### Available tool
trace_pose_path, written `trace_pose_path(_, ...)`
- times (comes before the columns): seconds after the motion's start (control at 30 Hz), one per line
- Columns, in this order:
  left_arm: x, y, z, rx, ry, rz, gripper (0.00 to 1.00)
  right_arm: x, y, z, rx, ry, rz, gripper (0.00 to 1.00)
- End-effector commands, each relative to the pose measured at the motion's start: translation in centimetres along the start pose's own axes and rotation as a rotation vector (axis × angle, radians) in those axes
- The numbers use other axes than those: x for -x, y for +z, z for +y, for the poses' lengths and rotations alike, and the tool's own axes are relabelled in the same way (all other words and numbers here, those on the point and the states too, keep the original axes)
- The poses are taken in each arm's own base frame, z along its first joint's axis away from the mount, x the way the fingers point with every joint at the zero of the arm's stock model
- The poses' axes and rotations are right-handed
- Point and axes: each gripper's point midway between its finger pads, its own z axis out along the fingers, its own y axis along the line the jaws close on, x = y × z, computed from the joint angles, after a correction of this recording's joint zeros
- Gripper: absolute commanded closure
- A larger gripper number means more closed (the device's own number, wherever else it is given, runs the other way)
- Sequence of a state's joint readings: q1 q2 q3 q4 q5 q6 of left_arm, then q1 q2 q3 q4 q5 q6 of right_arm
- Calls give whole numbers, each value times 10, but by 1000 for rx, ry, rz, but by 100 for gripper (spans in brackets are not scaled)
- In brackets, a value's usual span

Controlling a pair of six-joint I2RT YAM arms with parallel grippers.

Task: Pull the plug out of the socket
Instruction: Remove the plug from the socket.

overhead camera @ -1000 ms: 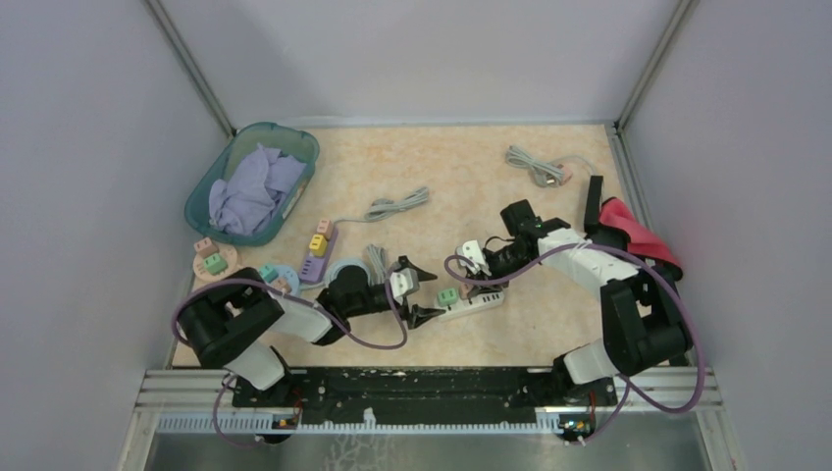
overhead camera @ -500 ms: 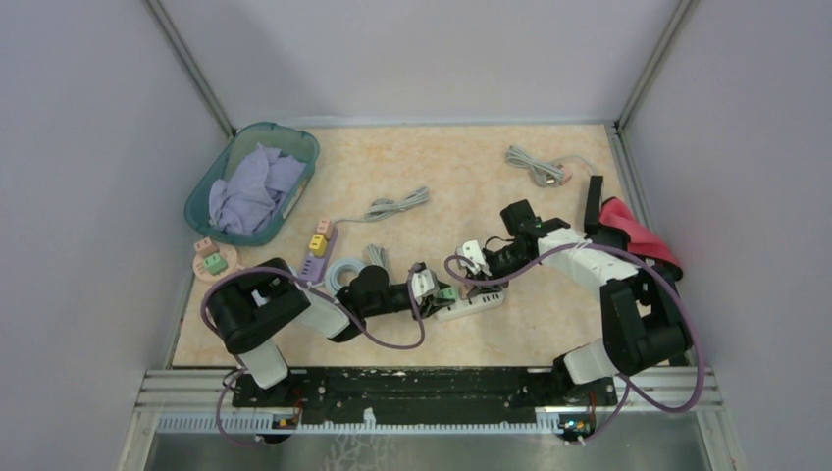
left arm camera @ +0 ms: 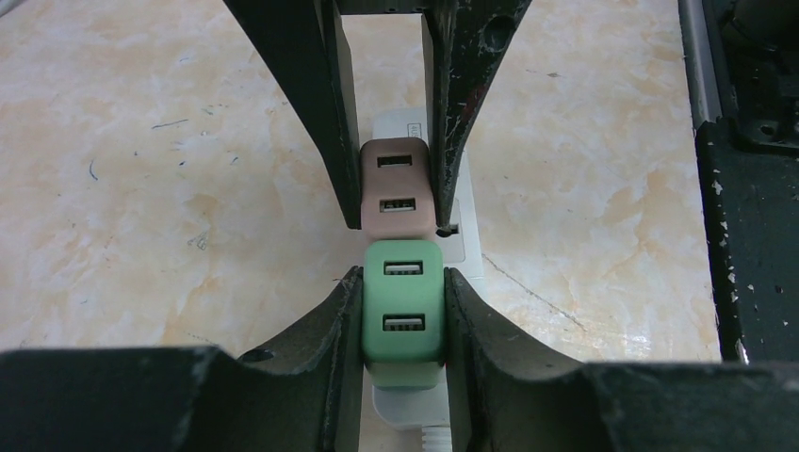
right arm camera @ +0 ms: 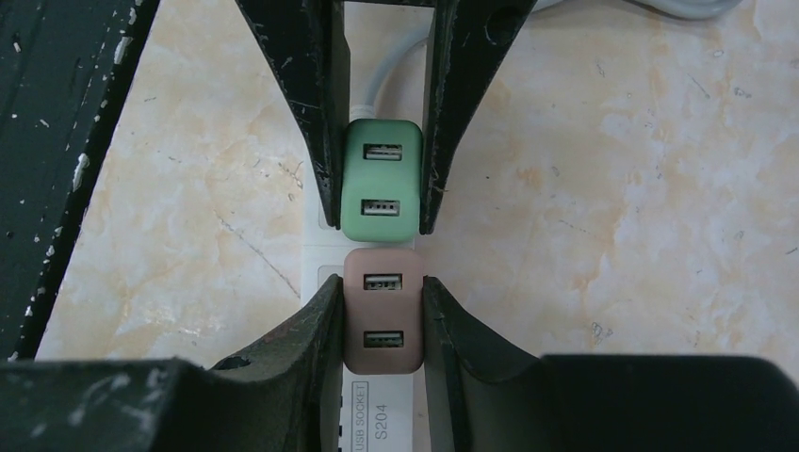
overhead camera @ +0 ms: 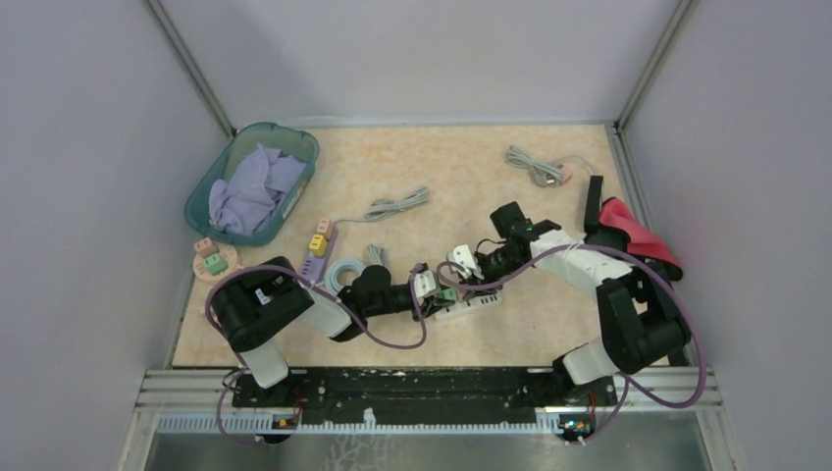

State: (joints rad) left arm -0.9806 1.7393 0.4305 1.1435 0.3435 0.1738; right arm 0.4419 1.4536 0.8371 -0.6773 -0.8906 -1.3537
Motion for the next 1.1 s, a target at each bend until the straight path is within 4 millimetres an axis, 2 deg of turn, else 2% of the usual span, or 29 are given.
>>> trace_pose_path(0.0, -23, -2, -7, -21, -16, 67, 100, 43, 18, 8, 64, -33, -137, 100)
trace_pose_path(0.13, -25, -7, -7, -9, -19, 69, 100, 35, 12, -1, 34, -44, -66, 100)
trace_pose_path(0.33, -30, -13, -8, -1, -24, 88, 100, 27, -9, -13, -37, -11, -84, 100)
trace_pose_path(0.5, -34, -15, -8, 6, -28, 96, 100, 17, -17, -3, -17, -87, -69, 100)
trace_pose_path(0.63, -33, -15, -8, 8, -28, 90, 100, 22, -14, 15, 43, -154, -124, 100)
trace_pose_path(0.77, -30, -12, -8, 0, -31, 80, 100, 33, -8, 23, 59, -177, -195, 100)
trace_pose_path(0.93, -28, -10, -8, -5, -33, 73, 100, 50, -2, 17, 39, -129, -241, 100)
trace_pose_path(1.07, -29, -10, -9, -10, -39, 73, 100, 56, 0, 9, -3, -52, -256, 100)
